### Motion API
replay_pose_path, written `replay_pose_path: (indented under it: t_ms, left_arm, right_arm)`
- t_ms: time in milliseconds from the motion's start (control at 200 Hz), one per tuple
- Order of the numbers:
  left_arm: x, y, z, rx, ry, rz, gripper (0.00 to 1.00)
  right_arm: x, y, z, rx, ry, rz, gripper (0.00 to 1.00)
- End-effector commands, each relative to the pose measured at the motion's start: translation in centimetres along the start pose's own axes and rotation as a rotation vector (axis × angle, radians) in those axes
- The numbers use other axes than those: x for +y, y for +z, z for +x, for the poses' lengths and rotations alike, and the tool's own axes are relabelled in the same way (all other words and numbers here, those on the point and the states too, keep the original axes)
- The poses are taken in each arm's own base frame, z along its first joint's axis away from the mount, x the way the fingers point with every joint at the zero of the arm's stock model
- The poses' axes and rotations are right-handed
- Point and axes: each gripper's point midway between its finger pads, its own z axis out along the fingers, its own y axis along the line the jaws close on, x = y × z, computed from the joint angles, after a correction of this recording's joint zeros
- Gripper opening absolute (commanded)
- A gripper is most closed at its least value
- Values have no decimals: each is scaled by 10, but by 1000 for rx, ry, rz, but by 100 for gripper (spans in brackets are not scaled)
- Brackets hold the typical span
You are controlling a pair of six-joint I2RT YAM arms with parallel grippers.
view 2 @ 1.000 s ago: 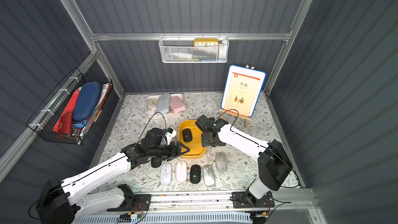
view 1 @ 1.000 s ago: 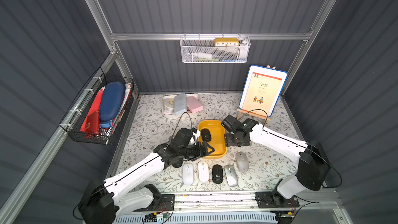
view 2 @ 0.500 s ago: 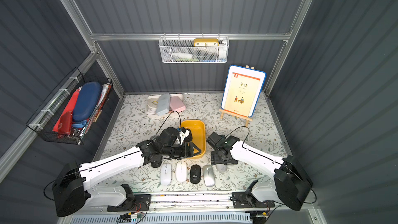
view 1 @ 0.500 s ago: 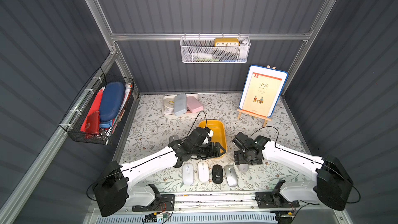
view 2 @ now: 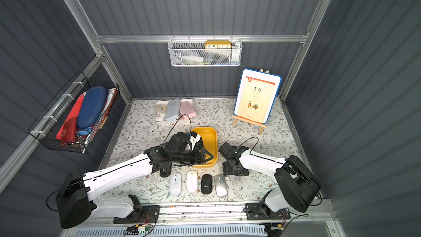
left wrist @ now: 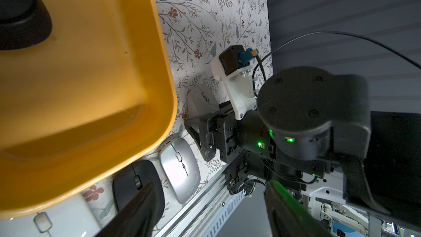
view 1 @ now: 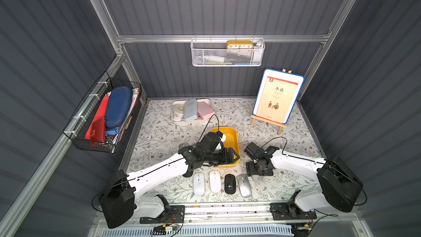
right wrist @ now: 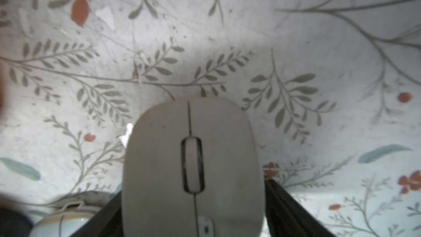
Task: Put the mouse in the storage box
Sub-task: Pick up the mouse from the center of the board, then place the mouse in the storage box.
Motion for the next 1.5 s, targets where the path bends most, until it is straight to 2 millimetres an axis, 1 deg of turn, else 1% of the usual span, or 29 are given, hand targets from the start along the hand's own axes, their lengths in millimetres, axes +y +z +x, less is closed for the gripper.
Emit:
replay_pose_path:
  t_ms: [0,50,125,185,270,325,355,385,445,505,575,655,735,840,946,1066,1141,1191,1256,1331,1346,1496]
  left_arm:
    - [0,2,-1,4,19,-18,78]
    - [-1,3,-3,3,21,-18,78]
    - [-1,4,-5,3,24,-25,78]
    - [-1,6,-6,4,24,-28,78]
    - [-1,6,-8,4,26,-43,78]
    - [-1,3,-10,-6,28,-49,78]
    - [-2,0,-12,-19,30,-54,78]
    - [0,-2,-10,-18,32,-64,78]
    - [1,-9,-11,-43,6,-71,78]
    - [3,-19,-17,-86,-7,-84,78]
    - [5,-31,-24,-121,-25,-79,78]
    - [18,-46,-35,-164,-65,-98,78]
    - [36,-63,-48,-210,-118,-97,78]
    - [53,-82,-62,-270,-152,-117,79]
    - [57,-91,-74,-296,-145,-132,79]
    - [60,-101,-84,-320,-127,-143,79]
    - [74,-109,-91,-332,-155,-135,79]
    - [84,-116,-95,-336,-189,-107,79]
    - [95,-122,-97,-341,-224,-77,79]
    - [108,-125,-98,-351,-244,-99,79]
    - [106,-124,-96,-335,-243,-80,79]
    - [112,-124,-97,-334,-251,-84,79]
  right_arm:
    - [0,6,-4,-35,-7,-12,82]
    - [-1,6,-6,-39,-7,-11,80]
    - [-6,7,-6,-39,-2,13,72]
    - [-9,9,-5,-37,2,25,68]
    - [-10,6,-6,-42,10,29,61]
    - [-8,4,-6,-48,14,14,57]
    - [-8,3,-7,-48,16,10,54]
    - [-7,1,-7,-48,12,7,51]
    - [-5,-5,-11,-57,14,5,49]
    - [-4,-14,-16,-74,15,0,47]
    - [0,-32,-23,-107,10,-15,47]
    - [4,-54,-34,-158,-5,-34,46]
    - [11,-75,-45,-203,-20,-60,46]
    - [29,-96,-60,-226,-62,-92,47]
    - [55,-109,-83,-247,-115,-117,47]
    - [87,-114,-112,-255,-180,-128,47]
    - [104,-114,-130,-267,-197,-134,47]
    - [115,-111,-138,-264,-209,-142,47]
    - [124,-106,-148,-261,-218,-139,48]
    - [132,-98,-153,-247,-229,-142,48]
    - [134,-96,-153,-242,-233,-142,48]
    - [140,-84,-159,-233,-249,-130,48]
